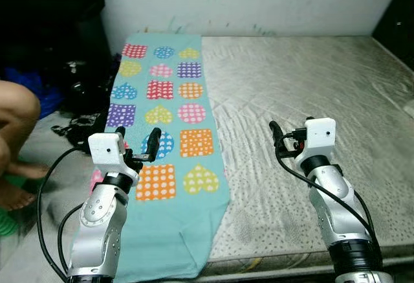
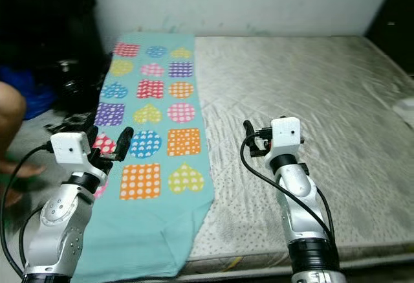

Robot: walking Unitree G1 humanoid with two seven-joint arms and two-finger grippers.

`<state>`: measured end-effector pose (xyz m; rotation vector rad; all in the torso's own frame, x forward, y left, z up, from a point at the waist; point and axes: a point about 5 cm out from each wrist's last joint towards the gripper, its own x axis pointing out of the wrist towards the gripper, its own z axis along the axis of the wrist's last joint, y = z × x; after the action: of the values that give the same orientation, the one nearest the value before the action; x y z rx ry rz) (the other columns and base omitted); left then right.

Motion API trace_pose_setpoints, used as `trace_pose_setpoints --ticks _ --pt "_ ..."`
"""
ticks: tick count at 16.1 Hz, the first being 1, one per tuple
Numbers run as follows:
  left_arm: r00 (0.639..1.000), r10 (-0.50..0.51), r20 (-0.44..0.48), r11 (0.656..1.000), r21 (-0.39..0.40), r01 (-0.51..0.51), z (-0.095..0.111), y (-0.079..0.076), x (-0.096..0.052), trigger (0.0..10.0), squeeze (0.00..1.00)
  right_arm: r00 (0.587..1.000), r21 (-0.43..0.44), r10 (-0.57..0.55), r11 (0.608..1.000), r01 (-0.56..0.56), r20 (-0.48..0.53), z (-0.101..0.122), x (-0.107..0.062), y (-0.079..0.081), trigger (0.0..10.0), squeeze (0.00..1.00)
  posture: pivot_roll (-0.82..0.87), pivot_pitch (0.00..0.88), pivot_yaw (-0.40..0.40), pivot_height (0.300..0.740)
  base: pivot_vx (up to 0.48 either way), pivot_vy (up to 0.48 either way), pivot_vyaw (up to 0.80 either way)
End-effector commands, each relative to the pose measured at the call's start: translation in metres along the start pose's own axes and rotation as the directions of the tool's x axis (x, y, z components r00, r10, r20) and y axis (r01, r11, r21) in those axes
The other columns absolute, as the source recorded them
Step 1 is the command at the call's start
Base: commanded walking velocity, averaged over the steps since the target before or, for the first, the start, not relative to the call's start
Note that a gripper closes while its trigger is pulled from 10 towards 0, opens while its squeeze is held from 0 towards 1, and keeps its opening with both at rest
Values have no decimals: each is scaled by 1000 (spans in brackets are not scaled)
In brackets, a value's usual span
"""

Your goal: Clean up the room

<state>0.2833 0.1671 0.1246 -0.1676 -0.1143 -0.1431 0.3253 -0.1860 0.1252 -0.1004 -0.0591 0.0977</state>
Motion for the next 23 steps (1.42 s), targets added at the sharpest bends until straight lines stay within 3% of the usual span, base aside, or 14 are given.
trace_pose_setpoints --ticks 1,5,9,13,16,19,20,23 --pt "1000 10 -16 1000 10 -10 -1 4 0 10000 0 1000 4 14 1000 -14 -5 -2 1 4 10000 0 -49 92 -15 740 0 480 -444" --pt "1000 31 -1 999 38 -31 2 10 3 10000 0 999 16 41 999 -41 -6 -3 6 13 10000 0 -31 71 -15 740 0 480 0" --pt "999 52 15 997 54 -53 7 15 8 10000 0 999 27 49 998 -49 8 0 14 16 10000 0 -19 40 3 740 0 0 0" --pt "996 83 28 994 71 -85 9 22 10 10000 0 997 -13 63 998 -62 43 3 12 15 10000 0 -28 24 2 740 0 0 102" --pt "994 111 3 991 72 -111 -1 24 6 10000 0 996 1 62 998 -62 64 8 14 16 10000 0 -37 11 -6 740 0 0 775" --pt "990 138 -16 988 77 -136 -4 28 -2 10000 0 994 19 71 997 -73 80 16 14 20 10000 0 -49 38 -2 740 0 0 0" --pt "989 142 -42 986 88 -138 -11 30 -10 10000 0 995 18 71 997 -72 64 10 10 19 10000 0 -48 61 4 740 0 0 0" --pt "988 147 -47 986 91 -143 -13 31 -15 10000 0 998 65 62 996 -64 33 2 2 22 10000 0 -56 86 1 740 0 0 0"
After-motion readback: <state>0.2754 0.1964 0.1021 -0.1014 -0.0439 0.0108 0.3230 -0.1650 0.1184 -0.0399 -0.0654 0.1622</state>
